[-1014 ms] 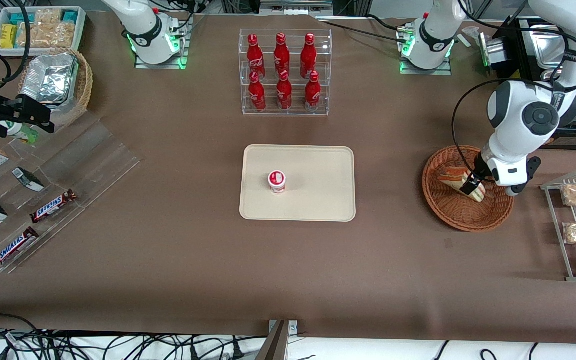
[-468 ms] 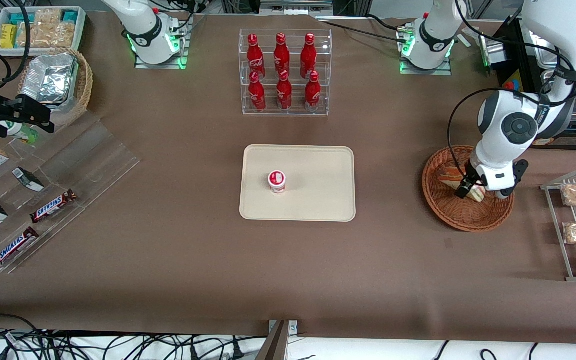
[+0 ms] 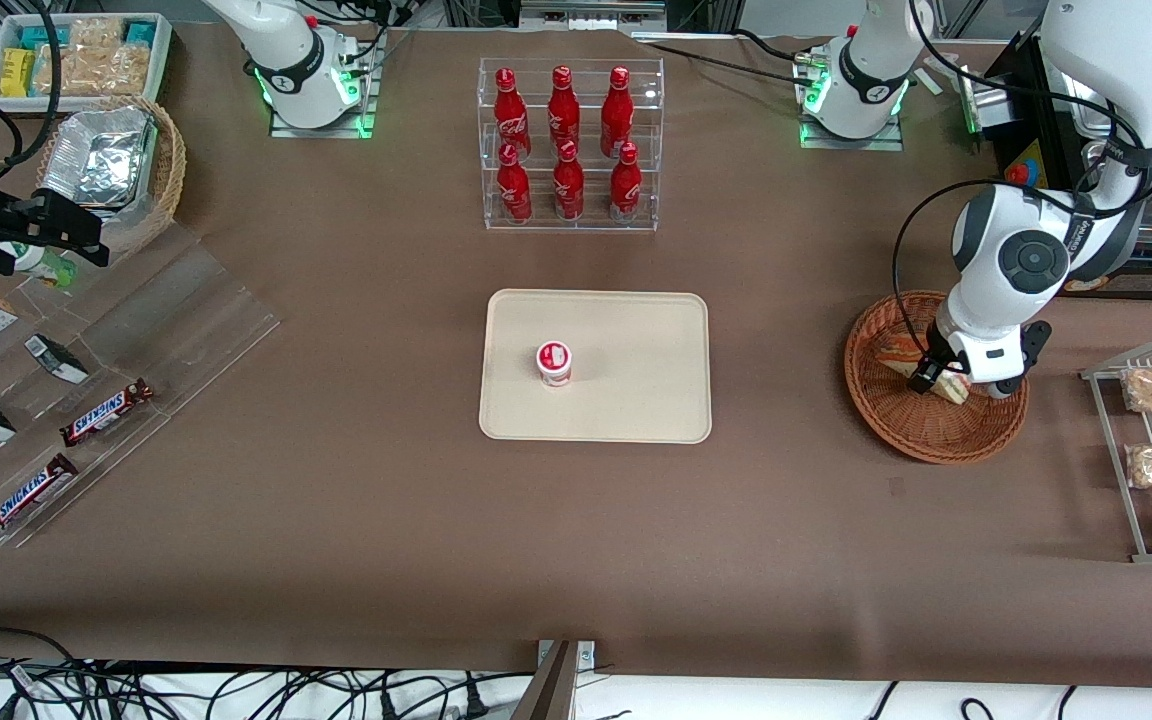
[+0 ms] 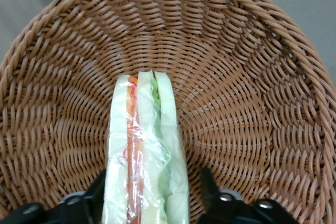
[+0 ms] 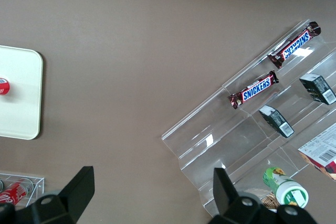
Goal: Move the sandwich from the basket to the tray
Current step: 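Lower the left gripper and close it on the sandwich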
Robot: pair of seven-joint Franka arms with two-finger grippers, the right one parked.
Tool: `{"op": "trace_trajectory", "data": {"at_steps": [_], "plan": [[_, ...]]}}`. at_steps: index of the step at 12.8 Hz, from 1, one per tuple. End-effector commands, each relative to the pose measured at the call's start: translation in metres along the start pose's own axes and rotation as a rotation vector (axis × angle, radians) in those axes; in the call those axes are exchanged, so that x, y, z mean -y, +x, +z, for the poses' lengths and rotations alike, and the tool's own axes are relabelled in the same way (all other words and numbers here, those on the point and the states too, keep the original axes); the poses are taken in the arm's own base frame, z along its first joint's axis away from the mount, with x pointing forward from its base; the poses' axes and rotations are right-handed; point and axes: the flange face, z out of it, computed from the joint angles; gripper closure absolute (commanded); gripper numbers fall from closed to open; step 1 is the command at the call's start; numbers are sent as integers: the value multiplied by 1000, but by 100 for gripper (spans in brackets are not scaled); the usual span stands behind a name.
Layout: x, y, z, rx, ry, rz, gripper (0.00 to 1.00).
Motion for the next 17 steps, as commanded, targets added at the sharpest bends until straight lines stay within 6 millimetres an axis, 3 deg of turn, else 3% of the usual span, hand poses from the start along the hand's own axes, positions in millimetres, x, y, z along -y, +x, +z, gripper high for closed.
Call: {"op": "trace_trajectory", "data": {"at_steps": [1, 3, 5, 6, 11, 14, 17], "plan": [[-3, -2, 0, -19, 2, 21, 47], [-1, 0, -6, -26, 3, 27, 57], [-2, 0, -10, -29, 9, 28, 86], [-3, 0, -14, -32, 9, 30, 96], [-9, 6, -64, -58, 35, 91, 100], [-34, 3, -107, -37, 49, 140, 100], [-63, -3, -168, 50, 19, 210, 100]]}}
